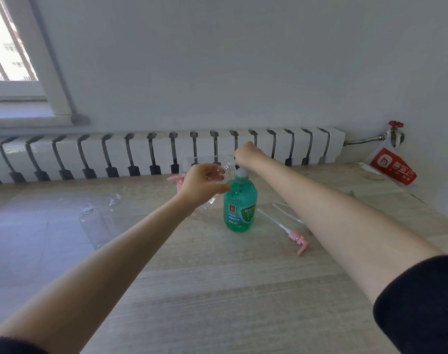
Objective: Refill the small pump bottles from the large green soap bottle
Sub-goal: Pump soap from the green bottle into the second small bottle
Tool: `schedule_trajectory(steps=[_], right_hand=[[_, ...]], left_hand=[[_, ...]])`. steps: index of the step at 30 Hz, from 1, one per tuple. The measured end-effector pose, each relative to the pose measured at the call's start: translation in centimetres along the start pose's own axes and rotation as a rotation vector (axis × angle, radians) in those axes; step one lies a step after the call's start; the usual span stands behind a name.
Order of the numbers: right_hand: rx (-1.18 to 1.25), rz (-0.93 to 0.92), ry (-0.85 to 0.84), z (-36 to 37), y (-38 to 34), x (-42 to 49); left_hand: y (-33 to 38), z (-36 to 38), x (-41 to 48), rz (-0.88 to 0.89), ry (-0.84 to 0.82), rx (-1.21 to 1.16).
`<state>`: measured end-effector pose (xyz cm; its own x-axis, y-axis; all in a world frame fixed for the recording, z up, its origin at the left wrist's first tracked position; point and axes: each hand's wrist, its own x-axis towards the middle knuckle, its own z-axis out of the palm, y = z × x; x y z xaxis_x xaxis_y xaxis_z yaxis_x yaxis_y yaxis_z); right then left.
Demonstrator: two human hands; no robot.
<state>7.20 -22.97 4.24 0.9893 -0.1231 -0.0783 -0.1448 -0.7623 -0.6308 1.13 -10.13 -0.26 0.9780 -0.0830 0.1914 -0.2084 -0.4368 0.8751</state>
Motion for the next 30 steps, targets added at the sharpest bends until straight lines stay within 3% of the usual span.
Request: schedule_trajectory(steps=[30], right_hand=[[0.003, 0.016, 0.046, 0.7, 0.4, -0.1]], left_hand=[[-0.4, 0.2, 0.0, 0.001, 0.017, 0.037]])
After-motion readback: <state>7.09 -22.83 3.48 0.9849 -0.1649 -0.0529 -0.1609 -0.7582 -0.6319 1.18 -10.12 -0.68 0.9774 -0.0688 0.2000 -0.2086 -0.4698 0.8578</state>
